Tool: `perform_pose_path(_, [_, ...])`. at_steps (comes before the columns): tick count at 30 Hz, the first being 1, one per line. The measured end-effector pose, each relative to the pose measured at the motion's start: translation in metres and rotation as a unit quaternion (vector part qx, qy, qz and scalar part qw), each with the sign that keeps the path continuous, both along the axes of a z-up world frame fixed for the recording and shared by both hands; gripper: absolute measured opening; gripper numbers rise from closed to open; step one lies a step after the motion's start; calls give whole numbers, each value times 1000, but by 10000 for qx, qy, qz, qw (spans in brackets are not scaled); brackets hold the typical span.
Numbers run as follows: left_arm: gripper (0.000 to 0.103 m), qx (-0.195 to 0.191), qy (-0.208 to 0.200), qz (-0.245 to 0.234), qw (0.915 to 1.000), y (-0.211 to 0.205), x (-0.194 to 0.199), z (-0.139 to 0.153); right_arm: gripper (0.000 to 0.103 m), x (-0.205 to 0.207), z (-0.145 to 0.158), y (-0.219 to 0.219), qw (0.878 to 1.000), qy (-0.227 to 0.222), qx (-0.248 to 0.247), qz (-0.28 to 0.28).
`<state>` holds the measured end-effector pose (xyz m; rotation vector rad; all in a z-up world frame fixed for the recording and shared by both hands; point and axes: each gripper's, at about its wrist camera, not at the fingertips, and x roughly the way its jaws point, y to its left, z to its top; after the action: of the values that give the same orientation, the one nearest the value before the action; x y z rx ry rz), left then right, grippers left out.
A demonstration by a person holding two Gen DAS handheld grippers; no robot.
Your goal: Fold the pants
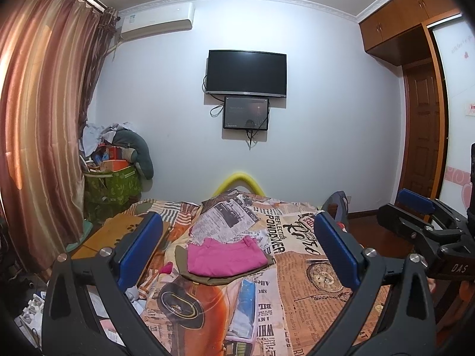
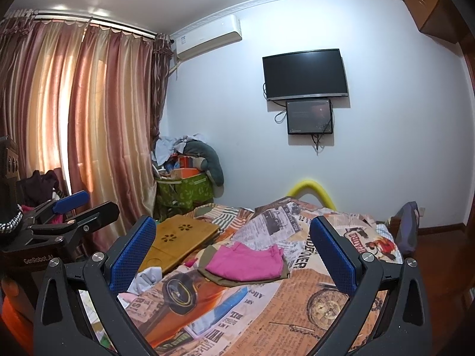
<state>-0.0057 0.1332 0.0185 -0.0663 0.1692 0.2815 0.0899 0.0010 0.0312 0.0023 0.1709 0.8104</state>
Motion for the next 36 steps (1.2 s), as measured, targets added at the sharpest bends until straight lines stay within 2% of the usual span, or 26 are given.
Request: perform_pose_path(36, [103, -80, 53, -98, 9999, 0, 5, -3, 103, 2, 0, -3, 10000, 57, 11, -24])
